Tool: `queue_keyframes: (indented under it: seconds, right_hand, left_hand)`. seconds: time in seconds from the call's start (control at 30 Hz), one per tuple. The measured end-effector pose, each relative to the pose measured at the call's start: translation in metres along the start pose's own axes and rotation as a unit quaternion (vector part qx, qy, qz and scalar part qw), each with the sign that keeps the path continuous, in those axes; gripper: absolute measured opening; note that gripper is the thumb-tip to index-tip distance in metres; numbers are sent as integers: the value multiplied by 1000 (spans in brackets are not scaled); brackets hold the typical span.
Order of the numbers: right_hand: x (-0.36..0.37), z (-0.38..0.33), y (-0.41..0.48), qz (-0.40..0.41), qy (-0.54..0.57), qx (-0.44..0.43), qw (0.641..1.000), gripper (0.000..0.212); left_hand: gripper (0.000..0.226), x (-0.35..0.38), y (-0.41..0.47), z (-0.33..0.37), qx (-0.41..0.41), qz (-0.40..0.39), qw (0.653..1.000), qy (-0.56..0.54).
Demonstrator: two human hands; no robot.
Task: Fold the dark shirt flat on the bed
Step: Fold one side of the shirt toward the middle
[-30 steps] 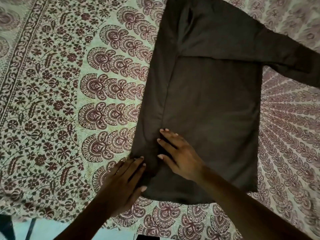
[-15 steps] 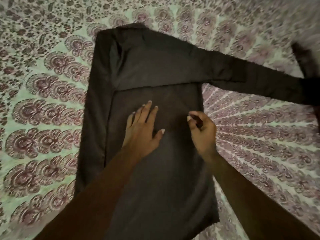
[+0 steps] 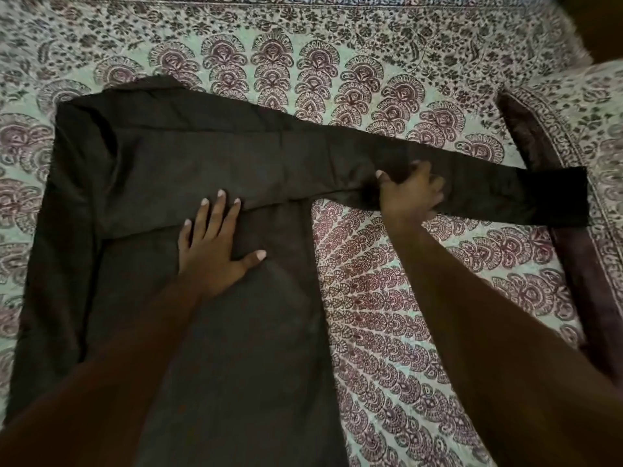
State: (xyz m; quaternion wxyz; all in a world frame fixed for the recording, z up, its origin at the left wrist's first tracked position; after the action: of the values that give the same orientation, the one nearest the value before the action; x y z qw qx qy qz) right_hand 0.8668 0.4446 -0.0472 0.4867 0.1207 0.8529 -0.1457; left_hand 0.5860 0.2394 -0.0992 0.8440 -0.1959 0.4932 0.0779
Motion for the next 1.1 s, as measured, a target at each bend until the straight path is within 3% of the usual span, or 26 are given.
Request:
queue_keyframes:
  seconds: [0.1,0.17,0.3,0.4,0.47,0.63,0.7,0.73,0.77,0.8,0.83,0.87,0.9,0.93,1.0,1.07,1.1]
  right_hand:
    - [6,1,30,-28,-8,29,999,83]
    - [14,6,45,-35,26,25,999,86]
    - [23,11,56,-61,127,70,988,52]
    - [11,-2,34,-63,233,-33,970,25]
    - [-6,-17,-3,-103,323,-115,934,15]
    - [-39,-48,-99,-233,424,-222,846,20]
    - [-42,-59,-135,-279,411,-237,835,21]
    - [-43,-63,-154,-304,405,-242,828,22]
    - [-43,-67,-172,-325,396,-250,822,22]
    - [-44,-70,-190,-344,383,-263,816,22]
    - [-44,-72,-206,-362,366,-278,811,23]
    - [-44,-73,-224,-382,347,-295,804,24]
    - [-43,-72,-242,-400,326,-311,798,26]
    - [-41,-72,-260,-420,308,-323,790,27]
    - [-36,-66,-292,-467,278,-320,776,27]
    - [-31,-58,-323,-507,232,-315,768,27]
    - [-28,-54,-339,-522,203,-318,765,25]
  left_hand:
    - [109,4,1,-1,6,10,1000,13]
    - [108,5,2,1,3,5,1000,15]
    - [109,4,4,2,-2,-7,1000,22]
    - [110,4,5,0,-10,-12,1000,11]
    - [111,3,6,0,-18,-23,1000,0]
    - [104,-7,9,5,-39,-97,993,-48]
    - [81,-22,9,16,-58,-104,980,-159]
    - [63,-32,6,19,-84,-76,955,-274]
    - [47,-44,-8,15,-111,-55,895,-429]
    - [40,-56,-21,12,-141,-17,813,-565]
    - [46,-66,-31,14,-158,-3,730,-665]
    - [60,-77,-43,15,-161,-23,672,-723]
    - [71,-87,-55,11,-157,-37,637,-753]
    - [73,-96,-68,4,-158,-48,627,-761]
    - [57,-104,-94,-17,-167,-31,651,-740]
    - [44,-107,-116,-49,-187,64,716,-669]
    - [49,-110,-131,-63,-193,105,739,-637]
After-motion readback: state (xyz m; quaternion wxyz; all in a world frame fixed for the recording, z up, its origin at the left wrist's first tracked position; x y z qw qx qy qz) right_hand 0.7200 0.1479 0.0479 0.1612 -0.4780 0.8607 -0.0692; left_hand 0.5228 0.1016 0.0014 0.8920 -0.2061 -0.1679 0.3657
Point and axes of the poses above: each hand's wrist, its own y-axis towards the middle knuckle, its own x-axis out of the palm, z = x × y, the point moved 4 cm from there along y, towards the middle knuckle, and after that the axes turned 7 degrees about -y, right-handed, at the moved point
